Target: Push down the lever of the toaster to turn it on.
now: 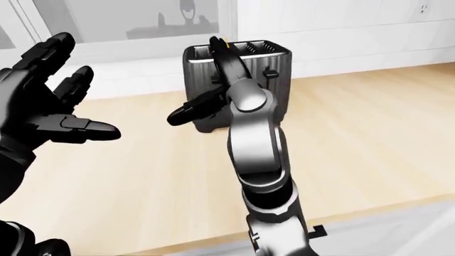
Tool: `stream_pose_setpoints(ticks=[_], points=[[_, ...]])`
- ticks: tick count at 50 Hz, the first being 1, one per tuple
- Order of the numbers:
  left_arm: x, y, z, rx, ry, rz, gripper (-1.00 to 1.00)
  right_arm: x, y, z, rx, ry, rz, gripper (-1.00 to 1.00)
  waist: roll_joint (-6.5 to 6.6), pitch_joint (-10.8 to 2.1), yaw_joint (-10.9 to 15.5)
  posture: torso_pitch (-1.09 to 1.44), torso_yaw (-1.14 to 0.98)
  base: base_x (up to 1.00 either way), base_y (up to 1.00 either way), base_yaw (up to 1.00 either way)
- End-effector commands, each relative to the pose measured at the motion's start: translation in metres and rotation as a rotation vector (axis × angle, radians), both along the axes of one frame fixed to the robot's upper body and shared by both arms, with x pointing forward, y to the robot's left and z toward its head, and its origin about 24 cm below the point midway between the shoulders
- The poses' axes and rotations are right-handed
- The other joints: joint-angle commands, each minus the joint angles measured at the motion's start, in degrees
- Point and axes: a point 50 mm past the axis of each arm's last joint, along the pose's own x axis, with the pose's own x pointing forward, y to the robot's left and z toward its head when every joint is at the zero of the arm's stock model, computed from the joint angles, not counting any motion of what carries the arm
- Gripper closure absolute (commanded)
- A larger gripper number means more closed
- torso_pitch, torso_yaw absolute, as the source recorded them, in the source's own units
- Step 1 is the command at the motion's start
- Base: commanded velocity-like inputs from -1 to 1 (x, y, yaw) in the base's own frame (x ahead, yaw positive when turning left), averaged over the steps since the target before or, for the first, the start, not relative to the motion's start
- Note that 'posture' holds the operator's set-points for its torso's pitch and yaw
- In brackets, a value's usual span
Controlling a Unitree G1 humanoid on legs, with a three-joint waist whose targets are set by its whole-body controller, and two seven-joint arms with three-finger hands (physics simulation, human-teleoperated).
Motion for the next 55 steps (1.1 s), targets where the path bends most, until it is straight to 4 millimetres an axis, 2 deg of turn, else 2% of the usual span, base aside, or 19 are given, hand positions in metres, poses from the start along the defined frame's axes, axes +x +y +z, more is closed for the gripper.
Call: stream_pose_setpoints(ticks=[1, 18, 25, 34, 49, 55], points=[[-0.003, 0.001, 0.011, -0.001, -0.068, 0.011, -1.00, -0.002, 0.001, 0.014, 0.003, -0.083, 0.004, -1.00, 0.22, -0.73, 0.01, -0.29, 0.00, 0.00, 0.00, 0.00], [-0.004, 0.001, 0.011, -0.006, -0.068, 0.008, -1.00, 0.012, 0.016, 0.006, -0.009, -0.057, 0.041, -1.00, 0.45, -0.95, -0.11, -0.29, 0.00, 0.00, 0.00, 0.00], [-0.005, 0.002, 0.011, -0.006, -0.069, 0.009, -1.00, 0.019, 0.013, -0.003, -0.003, -0.041, 0.035, -1.00, 0.54, -1.05, -0.12, -0.29, 0.00, 0.00, 0.00, 0.00], [-0.007, 0.002, 0.012, -0.008, -0.072, 0.007, -1.00, 0.033, 0.018, -0.022, -0.007, -0.006, 0.043, -1.00, 0.73, -1.25, -0.24, -0.29, 0.00, 0.00, 0.00, 0.00], [-0.007, 0.002, 0.014, -0.010, -0.074, 0.009, -1.00, 0.040, 0.021, -0.052, 0.001, 0.046, 0.052, -1.00, 1.02, -1.14, -0.40, -0.29, 0.00, 0.00, 0.00, 0.00], [-0.008, 0.002, 0.014, -0.009, -0.075, 0.007, -1.00, 0.045, 0.020, -0.072, 0.013, 0.077, 0.055, -1.00, 1.11, -1.12, -0.43, -0.29, 0.00, 0.00, 0.00, 0.00]])
